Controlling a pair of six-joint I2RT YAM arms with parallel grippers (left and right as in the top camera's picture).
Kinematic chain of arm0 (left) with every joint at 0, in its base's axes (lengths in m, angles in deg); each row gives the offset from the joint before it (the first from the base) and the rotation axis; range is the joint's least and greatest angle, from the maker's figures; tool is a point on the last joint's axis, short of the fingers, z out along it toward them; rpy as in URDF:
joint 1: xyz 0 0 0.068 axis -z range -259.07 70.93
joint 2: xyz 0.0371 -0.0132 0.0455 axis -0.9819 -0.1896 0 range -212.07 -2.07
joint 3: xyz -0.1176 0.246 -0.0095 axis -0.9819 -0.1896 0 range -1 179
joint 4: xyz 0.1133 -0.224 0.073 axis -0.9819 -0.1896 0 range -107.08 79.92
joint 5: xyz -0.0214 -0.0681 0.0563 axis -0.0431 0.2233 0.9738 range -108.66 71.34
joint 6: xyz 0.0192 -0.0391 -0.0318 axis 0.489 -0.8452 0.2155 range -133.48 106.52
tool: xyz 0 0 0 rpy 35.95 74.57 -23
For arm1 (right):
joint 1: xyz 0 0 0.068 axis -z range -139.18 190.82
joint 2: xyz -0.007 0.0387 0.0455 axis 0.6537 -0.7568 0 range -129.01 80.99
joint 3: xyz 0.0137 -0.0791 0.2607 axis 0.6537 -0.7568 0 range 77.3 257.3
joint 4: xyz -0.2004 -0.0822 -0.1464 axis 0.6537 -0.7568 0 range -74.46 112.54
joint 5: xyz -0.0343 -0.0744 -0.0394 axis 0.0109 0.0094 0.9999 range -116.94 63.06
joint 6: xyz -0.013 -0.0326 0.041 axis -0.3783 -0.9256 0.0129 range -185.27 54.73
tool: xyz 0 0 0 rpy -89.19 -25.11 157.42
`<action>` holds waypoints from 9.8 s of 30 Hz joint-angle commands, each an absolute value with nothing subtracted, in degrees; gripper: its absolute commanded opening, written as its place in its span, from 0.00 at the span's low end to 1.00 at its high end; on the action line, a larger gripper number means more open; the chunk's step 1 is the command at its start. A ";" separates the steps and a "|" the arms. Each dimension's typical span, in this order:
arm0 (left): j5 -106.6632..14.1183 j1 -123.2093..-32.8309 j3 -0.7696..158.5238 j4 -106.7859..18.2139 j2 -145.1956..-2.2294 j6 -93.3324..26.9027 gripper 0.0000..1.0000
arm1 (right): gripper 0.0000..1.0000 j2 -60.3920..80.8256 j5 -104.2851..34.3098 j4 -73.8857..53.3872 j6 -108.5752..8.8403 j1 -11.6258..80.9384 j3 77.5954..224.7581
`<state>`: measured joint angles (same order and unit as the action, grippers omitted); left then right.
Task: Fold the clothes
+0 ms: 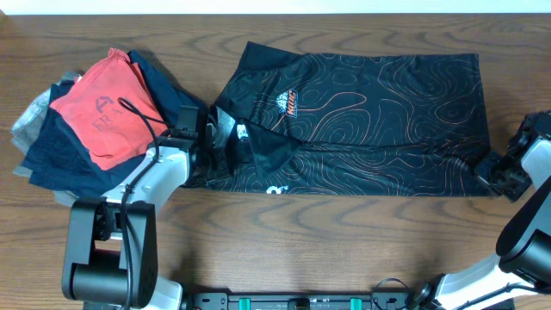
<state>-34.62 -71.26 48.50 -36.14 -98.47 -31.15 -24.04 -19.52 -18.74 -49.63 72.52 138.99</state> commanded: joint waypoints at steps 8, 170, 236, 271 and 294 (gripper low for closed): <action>-34.01 -71.34 42.20 -36.78 -100.56 -30.76 0.38 | 0.01 -24.04 -14.37 -20.36 -47.79 75.50 136.72; -51.47 -71.10 80.58 -51.23 -101.96 -26.21 0.06 | 0.01 -29.70 -13.62 -17.45 -50.96 61.94 171.01; -50.56 -68.63 72.60 -72.84 -98.18 -23.65 0.06 | 0.27 -28.42 -28.66 -9.32 -58.48 64.85 143.82; -52.46 -67.10 74.02 -72.78 -96.70 -24.88 0.06 | 0.01 -22.73 -9.71 -40.47 -55.44 65.38 164.74; -44.50 -64.79 61.68 -75.40 -96.70 -24.92 0.07 | 0.13 -22.73 -10.50 -43.46 -50.70 72.85 153.18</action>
